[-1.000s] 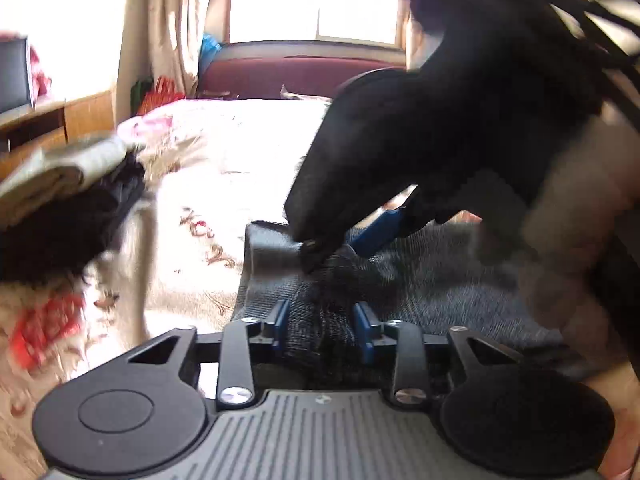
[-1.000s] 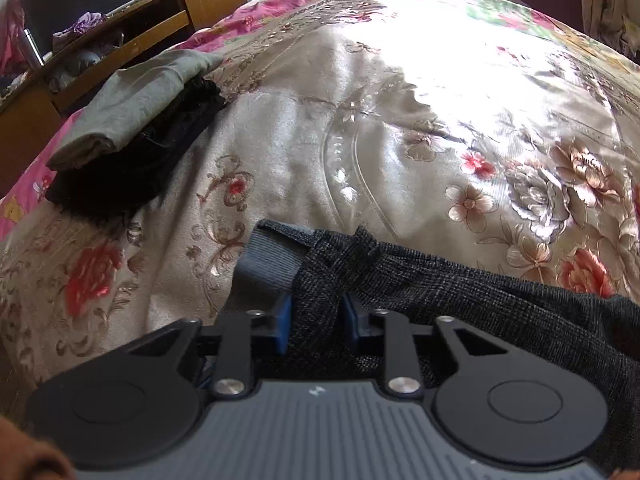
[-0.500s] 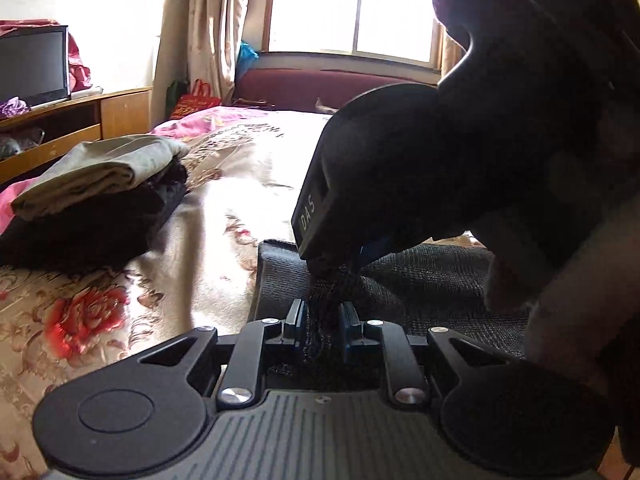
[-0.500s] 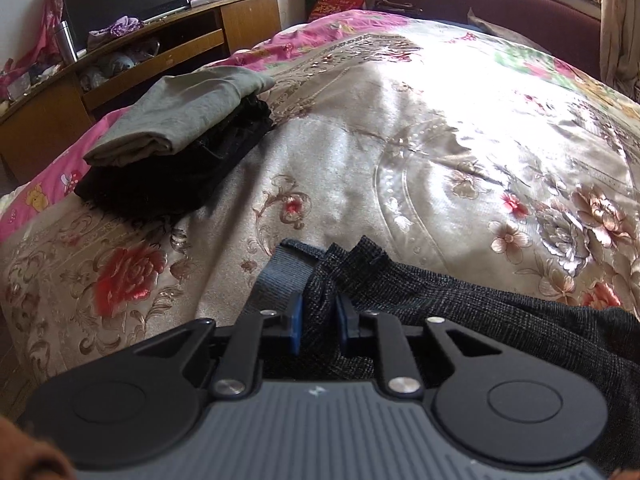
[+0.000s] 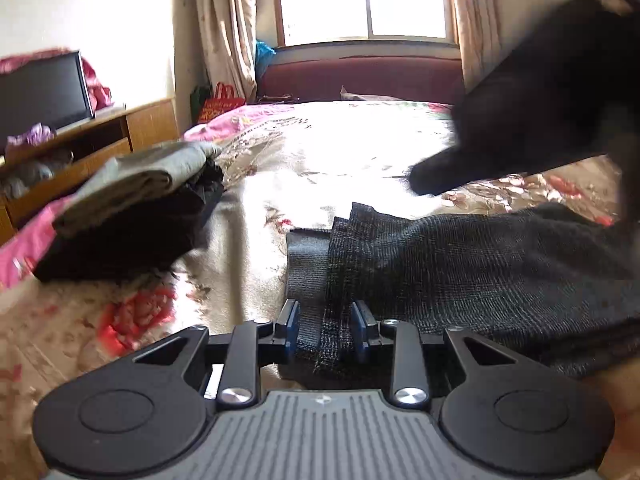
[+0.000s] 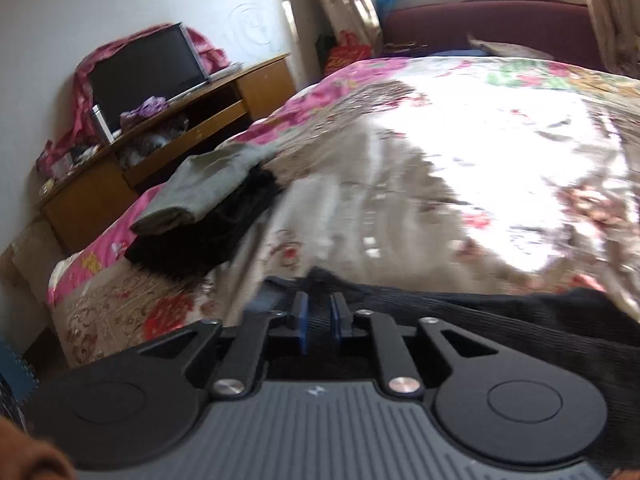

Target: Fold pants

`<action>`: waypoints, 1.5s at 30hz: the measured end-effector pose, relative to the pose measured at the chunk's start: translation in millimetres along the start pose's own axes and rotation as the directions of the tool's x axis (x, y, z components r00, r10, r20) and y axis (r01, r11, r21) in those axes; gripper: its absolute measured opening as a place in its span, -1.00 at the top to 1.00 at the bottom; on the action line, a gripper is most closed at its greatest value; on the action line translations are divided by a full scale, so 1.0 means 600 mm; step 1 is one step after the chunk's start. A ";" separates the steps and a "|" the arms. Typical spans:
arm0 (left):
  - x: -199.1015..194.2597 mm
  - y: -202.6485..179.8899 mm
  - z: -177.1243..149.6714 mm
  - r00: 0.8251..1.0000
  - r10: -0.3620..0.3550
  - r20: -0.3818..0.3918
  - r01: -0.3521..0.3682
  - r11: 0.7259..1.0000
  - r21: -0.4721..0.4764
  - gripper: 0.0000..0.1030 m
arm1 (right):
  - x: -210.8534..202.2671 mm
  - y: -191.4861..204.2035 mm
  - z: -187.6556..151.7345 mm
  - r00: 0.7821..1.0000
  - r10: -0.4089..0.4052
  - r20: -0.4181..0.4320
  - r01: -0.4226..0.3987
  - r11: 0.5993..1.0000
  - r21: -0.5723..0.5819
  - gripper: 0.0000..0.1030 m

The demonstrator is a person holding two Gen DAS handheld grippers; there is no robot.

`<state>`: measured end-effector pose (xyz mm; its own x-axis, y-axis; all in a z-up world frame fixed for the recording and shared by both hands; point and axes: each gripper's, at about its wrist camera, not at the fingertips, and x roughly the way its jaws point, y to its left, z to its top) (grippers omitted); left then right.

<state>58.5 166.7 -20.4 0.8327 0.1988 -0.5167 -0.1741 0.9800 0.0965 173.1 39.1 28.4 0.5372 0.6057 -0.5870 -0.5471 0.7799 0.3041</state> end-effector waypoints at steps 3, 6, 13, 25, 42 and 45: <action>-0.018 -0.025 0.015 1.000 0.008 0.014 -0.009 0.998 0.057 0.14 | -0.103 -0.139 -0.028 0.992 -0.118 0.043 0.111 0.984 0.136 0.07; -0.032 -0.067 0.032 0.999 -0.036 0.033 0.031 0.992 0.122 0.13 | -0.187 -0.282 -0.081 0.960 -0.279 0.018 0.265 0.928 0.260 0.02; -0.003 -0.193 0.062 0.979 -0.200 -0.024 0.201 0.960 0.197 0.13 | -0.233 -0.471 -0.199 0.995 -0.095 0.025 0.061 0.799 0.598 0.02; 0.008 -0.347 0.052 0.912 -0.389 -0.132 0.410 0.835 0.367 0.12 | -0.163 -0.508 -0.163 0.956 0.281 0.087 -0.273 0.735 0.621 0.43; 0.017 -0.461 0.044 0.865 -0.447 -0.227 0.501 0.755 0.424 0.49 | -0.205 -0.521 -0.189 0.978 0.205 0.049 -0.184 0.718 0.672 0.87; -0.001 -0.517 0.041 0.831 -0.509 -0.224 0.554 0.724 0.411 0.72 | -0.258 -0.536 -0.192 0.993 0.118 0.016 -0.099 0.738 0.667 0.87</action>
<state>125.0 -137.2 -29.4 0.6630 -0.3359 -0.6690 0.5517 0.8233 0.1333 192.0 -323.5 -64.9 0.4788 0.6962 -0.5348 -0.0284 0.6212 0.7832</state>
